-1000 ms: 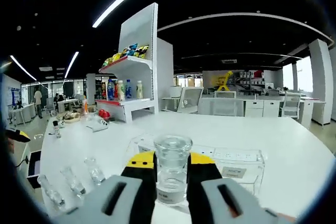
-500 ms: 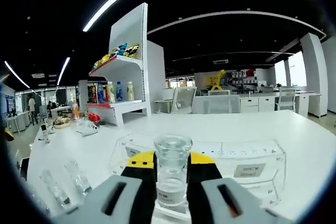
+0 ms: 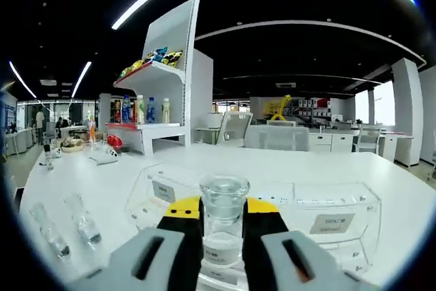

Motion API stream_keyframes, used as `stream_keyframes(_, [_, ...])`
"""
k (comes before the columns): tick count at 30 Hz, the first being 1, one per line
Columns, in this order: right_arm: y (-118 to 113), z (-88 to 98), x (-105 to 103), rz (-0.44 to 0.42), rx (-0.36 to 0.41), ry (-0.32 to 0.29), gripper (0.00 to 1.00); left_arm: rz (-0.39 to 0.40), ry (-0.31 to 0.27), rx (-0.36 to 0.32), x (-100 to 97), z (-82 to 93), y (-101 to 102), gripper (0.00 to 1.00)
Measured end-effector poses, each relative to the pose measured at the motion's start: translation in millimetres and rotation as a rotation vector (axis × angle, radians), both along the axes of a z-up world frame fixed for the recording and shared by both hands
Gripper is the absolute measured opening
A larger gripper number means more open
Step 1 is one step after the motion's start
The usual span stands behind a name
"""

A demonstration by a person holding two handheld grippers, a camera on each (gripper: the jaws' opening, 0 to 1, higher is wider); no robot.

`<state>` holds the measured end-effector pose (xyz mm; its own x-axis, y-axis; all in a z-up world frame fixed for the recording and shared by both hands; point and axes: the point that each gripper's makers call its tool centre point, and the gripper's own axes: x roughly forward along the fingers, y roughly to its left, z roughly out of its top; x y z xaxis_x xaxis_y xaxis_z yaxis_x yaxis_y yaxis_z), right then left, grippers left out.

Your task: Identify the label on the chemical reagent bottle, grasp the chemical reagent bottle, and place it in the designated position on the reagent rack

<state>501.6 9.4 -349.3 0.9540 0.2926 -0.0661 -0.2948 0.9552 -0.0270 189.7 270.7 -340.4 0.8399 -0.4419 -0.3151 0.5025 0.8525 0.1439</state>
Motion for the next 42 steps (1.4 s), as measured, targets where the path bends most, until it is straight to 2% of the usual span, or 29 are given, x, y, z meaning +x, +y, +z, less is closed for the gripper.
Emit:
stream_keyframes(10, [-0.8, -5.6, 3.4, -0.007, 0.005, -0.012, 0.18, -0.004, 0.011, -0.004, -0.1, -1.3, -3.3, 0.93])
stream_keyframes(23, [-1.3, -33.0, 6.3, -0.018, -0.015, 0.048, 0.18, 0.001, 0.022, 0.001, 0.8, -5.2, -3.5, 0.93])
stream_keyframes(33, [-3.5, -40.0, 9.0, -0.025, -0.007, 0.070, 0.18, -0.007, 0.030, -0.002, -1.9, -8.8, -4.1, 0.93])
stream_keyframes(37, [-4.7, -51.4, 9.0, -0.030, -0.007, 0.107, 0.18, -0.001, 0.033, 0.000, -2.5, -10.3, -2.1, 0.93])
stream_keyframes(42, [-4.7, -59.5, 8.1, -0.031, -0.016, 0.122, 0.18, -0.002, 0.033, 0.002, -3.2, -10.7, -2.2, 0.93])
